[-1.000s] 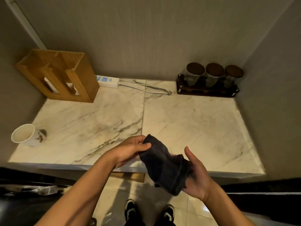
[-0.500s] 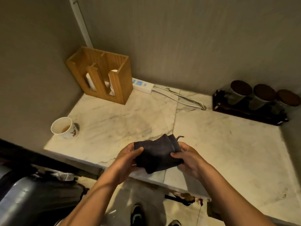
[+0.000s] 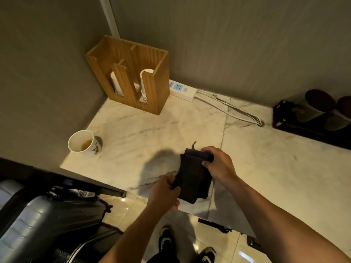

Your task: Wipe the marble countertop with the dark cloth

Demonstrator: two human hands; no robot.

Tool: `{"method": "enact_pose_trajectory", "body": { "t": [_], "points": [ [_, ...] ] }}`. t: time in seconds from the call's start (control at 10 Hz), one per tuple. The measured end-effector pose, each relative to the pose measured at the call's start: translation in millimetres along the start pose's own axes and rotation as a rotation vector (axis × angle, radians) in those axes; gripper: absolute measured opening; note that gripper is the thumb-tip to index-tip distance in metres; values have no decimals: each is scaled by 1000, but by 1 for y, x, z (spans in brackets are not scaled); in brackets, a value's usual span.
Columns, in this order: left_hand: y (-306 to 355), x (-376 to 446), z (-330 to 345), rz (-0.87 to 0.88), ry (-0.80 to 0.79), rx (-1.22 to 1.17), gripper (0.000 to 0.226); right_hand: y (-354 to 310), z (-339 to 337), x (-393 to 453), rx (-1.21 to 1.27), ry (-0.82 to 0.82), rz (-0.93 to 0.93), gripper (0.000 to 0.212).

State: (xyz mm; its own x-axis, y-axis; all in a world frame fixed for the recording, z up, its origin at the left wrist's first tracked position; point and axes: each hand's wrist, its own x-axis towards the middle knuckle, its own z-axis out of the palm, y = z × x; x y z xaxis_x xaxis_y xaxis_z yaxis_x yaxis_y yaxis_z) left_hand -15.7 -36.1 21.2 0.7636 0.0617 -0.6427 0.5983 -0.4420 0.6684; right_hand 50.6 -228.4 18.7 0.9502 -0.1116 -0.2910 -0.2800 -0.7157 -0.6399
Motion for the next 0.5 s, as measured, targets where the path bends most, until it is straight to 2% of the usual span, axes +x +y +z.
{"method": "enact_pose_trajectory", "body": {
  "t": [0.2, 0.3, 0.5],
  "points": [
    [-7, 7, 6, 40, 74, 271, 17, 4, 9, 2, -122, 48, 32, 41],
    [-5, 8, 8, 63, 98, 312, 19, 3, 8, 3, -129, 48, 56, 42],
    [-1, -3, 2, 106, 164, 484, 29, 5, -11, -16, 6, 136, 69, 33]
  ]
}}
